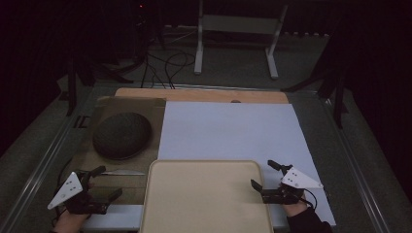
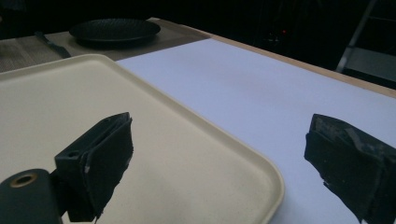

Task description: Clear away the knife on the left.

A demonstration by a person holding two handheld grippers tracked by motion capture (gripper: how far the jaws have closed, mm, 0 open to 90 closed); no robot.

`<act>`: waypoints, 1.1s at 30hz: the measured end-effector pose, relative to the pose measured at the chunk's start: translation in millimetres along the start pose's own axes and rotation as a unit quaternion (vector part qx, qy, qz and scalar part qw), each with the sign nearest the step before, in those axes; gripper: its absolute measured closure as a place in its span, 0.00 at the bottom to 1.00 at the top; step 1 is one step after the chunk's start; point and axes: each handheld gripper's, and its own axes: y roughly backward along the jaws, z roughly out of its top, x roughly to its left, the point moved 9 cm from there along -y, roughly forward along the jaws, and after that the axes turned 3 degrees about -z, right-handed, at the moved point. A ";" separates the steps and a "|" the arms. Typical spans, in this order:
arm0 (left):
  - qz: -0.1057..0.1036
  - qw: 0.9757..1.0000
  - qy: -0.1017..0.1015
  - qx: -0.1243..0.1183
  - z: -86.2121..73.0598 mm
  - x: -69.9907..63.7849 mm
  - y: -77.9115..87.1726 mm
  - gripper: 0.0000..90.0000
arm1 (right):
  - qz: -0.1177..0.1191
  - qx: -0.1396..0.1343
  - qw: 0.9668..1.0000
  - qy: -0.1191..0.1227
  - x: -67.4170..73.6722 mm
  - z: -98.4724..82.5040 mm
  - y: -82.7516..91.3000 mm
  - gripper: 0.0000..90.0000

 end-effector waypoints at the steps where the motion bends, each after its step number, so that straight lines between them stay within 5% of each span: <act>1: -0.002 1.000 0.001 0.001 -0.7 -0.3 -0.3 0.00 | 0.000 -0.001 1.000 0.001 0.6 -0.4 0.0 0.08; 18: 0.005 1.000 -0.002 0.007 1.0 0.0 -1.1 0.00 | 0.002 -0.009 1.000 0.009 3.0 2.0 -1.9 0.09; 33: -0.022 0.999 0.020 0.019 8.1 -3.9 0.1 0.00 | 0.001 -0.011 1.000 0.009 4.3 2.8 -2.2 0.09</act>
